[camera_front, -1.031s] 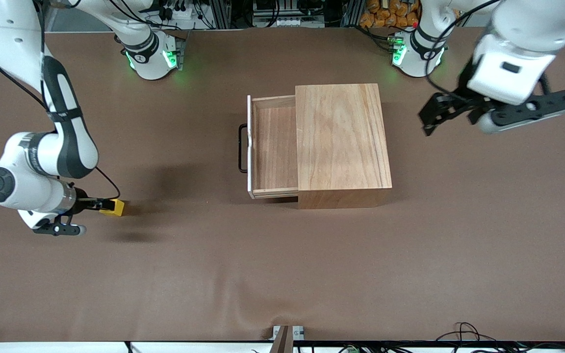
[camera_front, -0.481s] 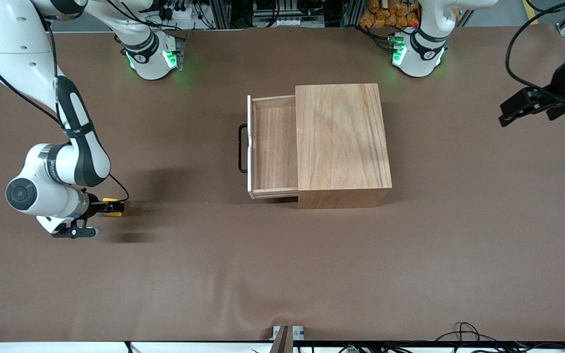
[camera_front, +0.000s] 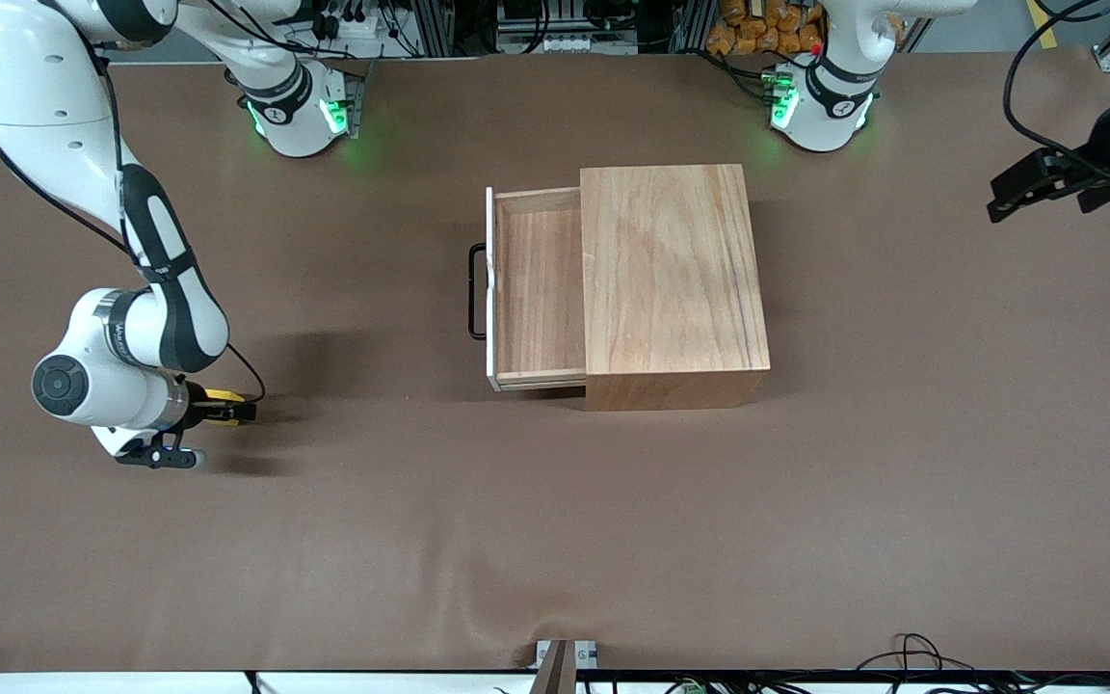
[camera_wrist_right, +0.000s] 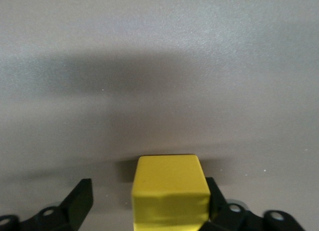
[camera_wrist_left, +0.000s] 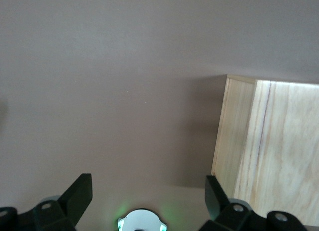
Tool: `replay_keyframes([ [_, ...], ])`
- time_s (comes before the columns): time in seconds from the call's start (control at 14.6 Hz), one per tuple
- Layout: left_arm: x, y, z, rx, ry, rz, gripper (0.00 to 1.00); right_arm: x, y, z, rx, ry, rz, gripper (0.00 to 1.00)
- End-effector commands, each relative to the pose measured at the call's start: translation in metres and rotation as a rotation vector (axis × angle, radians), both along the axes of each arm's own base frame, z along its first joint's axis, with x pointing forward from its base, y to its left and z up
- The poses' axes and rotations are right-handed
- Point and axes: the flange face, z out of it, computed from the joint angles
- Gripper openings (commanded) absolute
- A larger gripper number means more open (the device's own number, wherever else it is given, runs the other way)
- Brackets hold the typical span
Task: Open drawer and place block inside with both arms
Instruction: 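Grasp the yellow cube with the right gripper and lift it, then carry the yellow cube with the right gripper over the open drawer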
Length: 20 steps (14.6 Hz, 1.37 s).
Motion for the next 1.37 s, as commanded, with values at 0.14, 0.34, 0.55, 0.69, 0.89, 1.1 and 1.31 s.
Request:
replay_keyframes([
  [0.14, -0.033, -0.007, -0.001, -0.002, -0.029, -0.032, 1.00, -0.011, 0.007, -0.003, -0.003, 0.003, -0.008, 0.24],
  [0.34, -0.032, -0.008, -0.001, -0.007, -0.032, -0.073, 1.00, -0.014, 0.013, 0.000, -0.005, 0.005, 0.018, 0.00],
  [0.55, -0.029, -0.008, -0.004, -0.008, -0.030, -0.094, 1.00, -0.013, 0.012, 0.007, -0.004, 0.002, 0.038, 0.00],
  [0.69, -0.029, -0.009, -0.004, -0.008, -0.033, -0.095, 1.00, -0.013, 0.007, 0.025, 0.007, 0.018, 0.063, 0.00],
  [0.89, -0.028, -0.008, -0.003, -0.009, -0.037, -0.095, 1.00, -0.009, 0.010, 0.048, 0.038, 0.100, 0.050, 0.00],
  [1.1, -0.027, -0.007, -0.002, -0.010, -0.043, -0.092, 1.00, 0.006, 0.061, 0.121, 0.060, 0.121, 0.132, 0.00],
  [1.31, -0.025, -0.006, -0.003, -0.012, -0.048, -0.091, 1.00, 0.019, 0.128, 0.183, 0.097, 0.120, 0.239, 0.00],
])
